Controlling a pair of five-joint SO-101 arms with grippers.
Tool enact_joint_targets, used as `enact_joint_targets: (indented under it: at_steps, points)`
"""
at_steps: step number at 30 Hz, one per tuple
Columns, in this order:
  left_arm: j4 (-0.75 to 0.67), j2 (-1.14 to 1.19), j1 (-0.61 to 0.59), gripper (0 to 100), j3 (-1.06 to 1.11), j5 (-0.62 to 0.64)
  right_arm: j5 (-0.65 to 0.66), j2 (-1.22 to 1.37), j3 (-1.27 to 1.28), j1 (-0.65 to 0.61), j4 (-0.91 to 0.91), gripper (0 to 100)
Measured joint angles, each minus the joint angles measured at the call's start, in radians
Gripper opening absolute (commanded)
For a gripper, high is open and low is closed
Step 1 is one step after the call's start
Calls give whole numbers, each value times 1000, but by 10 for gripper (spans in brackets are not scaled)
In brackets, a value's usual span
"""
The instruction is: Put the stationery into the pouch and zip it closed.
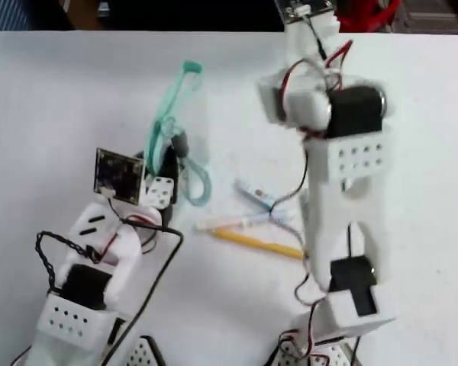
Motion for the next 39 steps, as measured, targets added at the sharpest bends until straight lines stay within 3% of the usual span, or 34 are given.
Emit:
enact_joint_targets:
  at_steps: [6, 14, 25, 30, 39]
  points:
    - [9, 0, 2, 23, -2, -15, 98, 3, 241, 91, 3, 222]
    - [157, 15, 2, 23, -94, -15, 196, 3, 534, 172, -20, 204]
    - [192, 368, -32, 23, -334, 41, 244, 3, 1053, 221, -428, 200]
    - [149, 373, -37, 23, -313, 49, 244, 12, 1128, 218, -563, 199]
    - [146, 373, -37, 23, -310, 49, 244, 64, 1132, 210, -654, 198]
